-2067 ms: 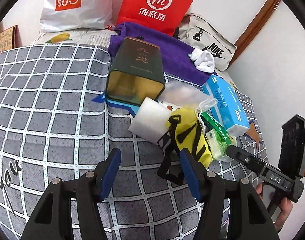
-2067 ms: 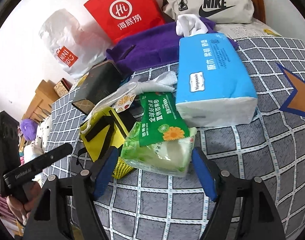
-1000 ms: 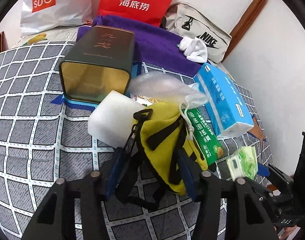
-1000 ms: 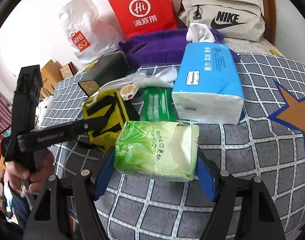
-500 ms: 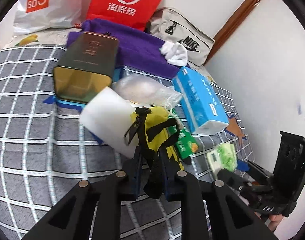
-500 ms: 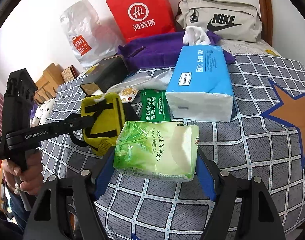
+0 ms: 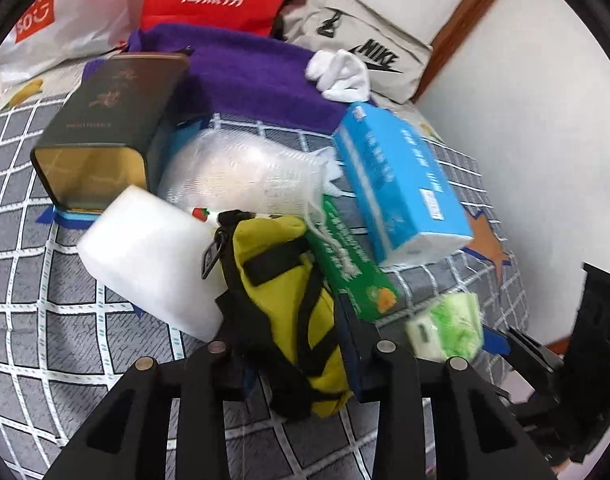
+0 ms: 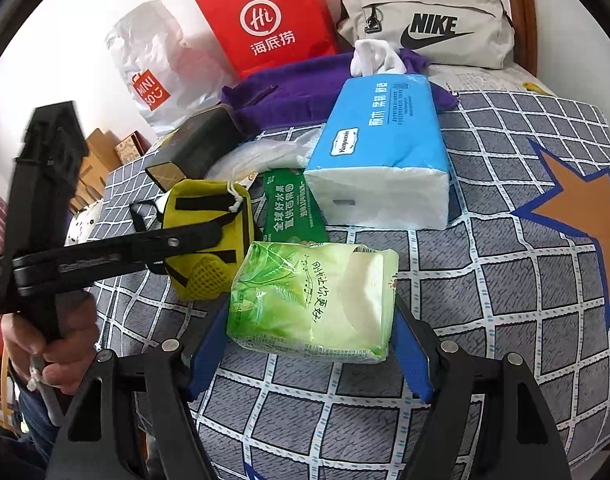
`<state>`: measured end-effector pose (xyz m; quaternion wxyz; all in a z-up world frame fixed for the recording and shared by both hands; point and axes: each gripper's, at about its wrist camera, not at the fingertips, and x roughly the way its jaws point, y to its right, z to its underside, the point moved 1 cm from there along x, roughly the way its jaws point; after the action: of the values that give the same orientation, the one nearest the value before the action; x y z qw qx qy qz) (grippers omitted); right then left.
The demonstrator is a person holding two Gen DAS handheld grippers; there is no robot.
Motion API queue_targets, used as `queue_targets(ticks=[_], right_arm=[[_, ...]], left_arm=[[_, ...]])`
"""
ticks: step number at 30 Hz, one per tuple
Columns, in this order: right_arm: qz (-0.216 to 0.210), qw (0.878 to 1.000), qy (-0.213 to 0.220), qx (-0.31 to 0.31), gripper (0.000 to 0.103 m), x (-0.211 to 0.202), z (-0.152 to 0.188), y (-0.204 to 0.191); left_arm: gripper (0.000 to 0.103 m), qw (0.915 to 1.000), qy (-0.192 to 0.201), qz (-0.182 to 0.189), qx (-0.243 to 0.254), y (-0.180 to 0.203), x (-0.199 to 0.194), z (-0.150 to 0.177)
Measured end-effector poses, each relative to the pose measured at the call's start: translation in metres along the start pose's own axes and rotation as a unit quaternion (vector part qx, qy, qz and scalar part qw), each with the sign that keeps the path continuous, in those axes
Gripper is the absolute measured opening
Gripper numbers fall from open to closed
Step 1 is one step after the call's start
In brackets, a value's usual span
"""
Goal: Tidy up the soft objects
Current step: 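Lift the green tissue pack with the right gripper while the left gripper lifts the yellow pouch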
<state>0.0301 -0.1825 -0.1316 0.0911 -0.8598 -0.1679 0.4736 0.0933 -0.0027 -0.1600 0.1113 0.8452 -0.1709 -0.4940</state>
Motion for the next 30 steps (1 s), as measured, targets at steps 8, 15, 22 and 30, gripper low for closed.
queue_targets(ticks=[8,15,22,30], right_arm=[[-0.003,1.0,0.008,-0.001,0.074,-0.005,-0.005,0.004],[-0.007,1.0,0.019,-0.015,0.074,-0.012,-0.011,-0.001],[0.0,0.999,0.032,-0.04,0.074,-0.024,-0.023,-0.008],[0.006,0.997,0.042,-0.057,0.074,-0.028,-0.037,-0.012]], left_arm=[[0.015,0.9996,0.02,0.012,0.018,0.001,-0.018,0.0],[0.011,0.9992,0.037,0.015,0.007,-0.009,-0.04,-0.002],[0.009,0.9981,0.056,0.026,0.003,-0.014,-0.056,-0.006],[0.009,0.9971,0.067,0.038,-0.001,-0.014,-0.066,-0.013]])
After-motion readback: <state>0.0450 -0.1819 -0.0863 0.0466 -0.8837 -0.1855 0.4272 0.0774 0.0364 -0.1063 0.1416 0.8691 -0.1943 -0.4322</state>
